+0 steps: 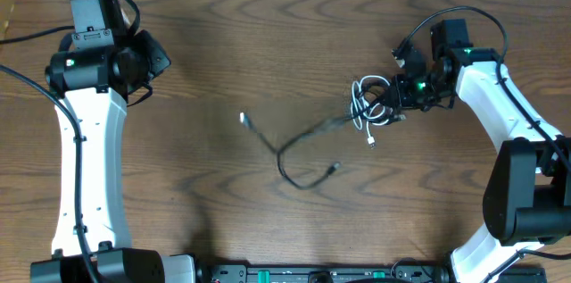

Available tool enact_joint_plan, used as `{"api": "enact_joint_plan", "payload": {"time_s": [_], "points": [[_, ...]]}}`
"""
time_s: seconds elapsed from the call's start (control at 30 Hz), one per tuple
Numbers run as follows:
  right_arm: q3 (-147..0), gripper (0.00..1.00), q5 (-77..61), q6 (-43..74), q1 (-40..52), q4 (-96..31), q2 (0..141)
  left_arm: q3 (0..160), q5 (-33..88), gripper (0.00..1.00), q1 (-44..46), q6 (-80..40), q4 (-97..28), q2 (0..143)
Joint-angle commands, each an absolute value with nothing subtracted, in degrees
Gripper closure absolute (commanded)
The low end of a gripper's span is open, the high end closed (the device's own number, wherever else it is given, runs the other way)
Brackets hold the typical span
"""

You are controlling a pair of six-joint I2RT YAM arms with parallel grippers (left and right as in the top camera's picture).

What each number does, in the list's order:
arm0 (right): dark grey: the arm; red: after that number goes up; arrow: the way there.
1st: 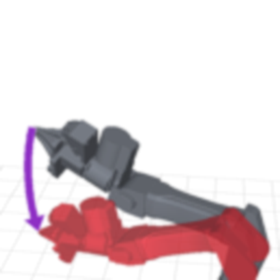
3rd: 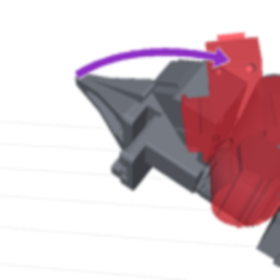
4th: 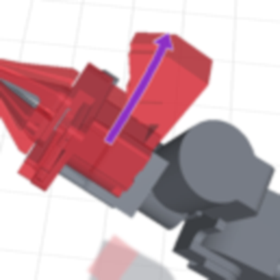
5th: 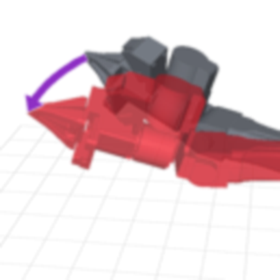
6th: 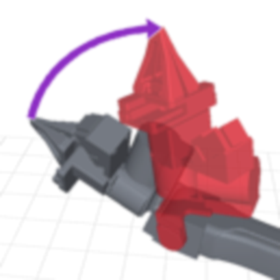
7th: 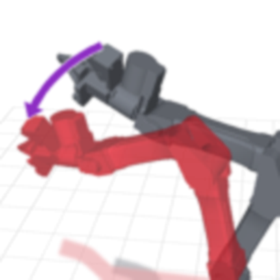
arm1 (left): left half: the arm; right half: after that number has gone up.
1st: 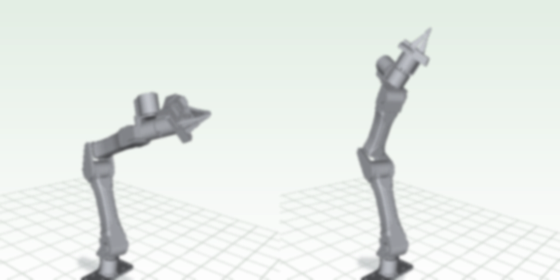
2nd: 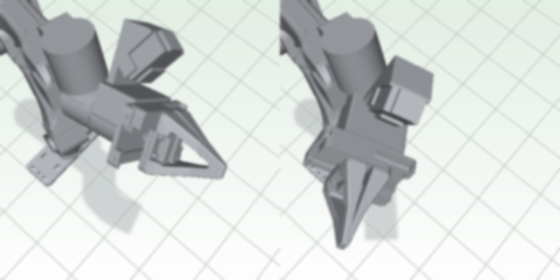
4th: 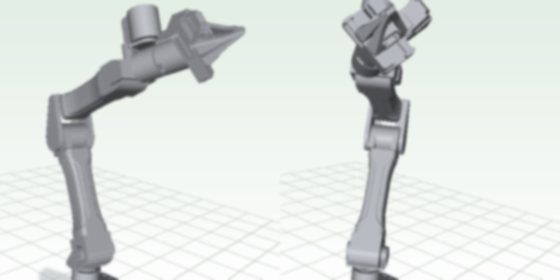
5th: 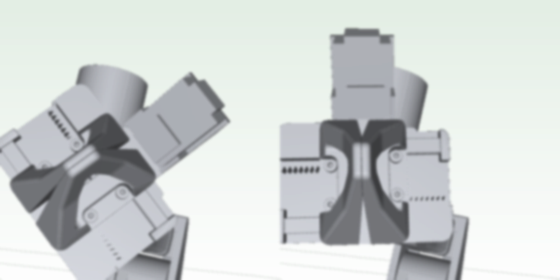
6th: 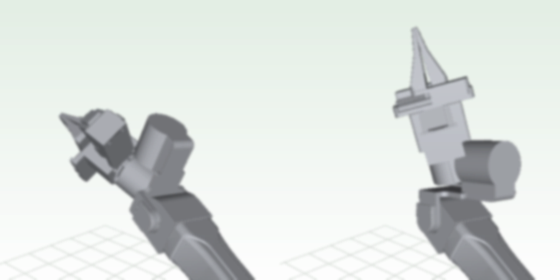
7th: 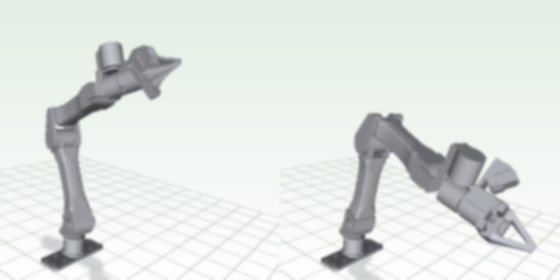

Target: Untangle cables

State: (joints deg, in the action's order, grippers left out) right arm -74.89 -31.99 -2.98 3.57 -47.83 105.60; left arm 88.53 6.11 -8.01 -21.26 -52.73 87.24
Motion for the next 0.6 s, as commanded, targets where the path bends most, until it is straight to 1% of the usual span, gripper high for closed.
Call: {"api": "enact_joint_plan", "payload": {"time_s": [0.0,0.1,0.2,0.23,0.27,0.4,0.47,0.57], "points": [[-75.9,0.98,-42.4,-6.3,3.9,-48.2,105.1,89.1,14.9,0.9,-5.7,-17.6,-52.4,87.8],[-76.6,0.99,-50.9,-10.2,5.2,-48.1,104.1,89.1,19.6,0.87,-2.2,-17.6,-52.3,87.8],[-77.7,0.99,-53.6,-12.2,5.8,-47.9,102.1,89.1,24.9,0.83,1.1,-16.7,-51.5,87.9],[-78.1,0.99,-54.2,-12.9,6.0,-47.8,101.3,89.1,26.9,0.83,2.5,-15.9,-51.0,88.0],[-78.3,0.99,-55.4,-14.1,6.1,-47.8,99.9,89.1,28.9,0.74,4.2,-14.9,-50.0,88.2],[-78.3,0.99,-58.2,-15.9,6.0,-47.8,96.4,89.1,29.6,0.62,9.6,-14.8,-46.7,89.9],[-78.3,0.99,-59.9,-16.0,6.0,-47.8,95.2,89.1,30.2,0.58,11.1,-14.8,-45.2,90.8],[-78.3,0.99,-65.6,-17.9,6.0,-47.7,93.7,89.1,35.2,0.52,13.0,-14.8,-41.7,93.0]]}}
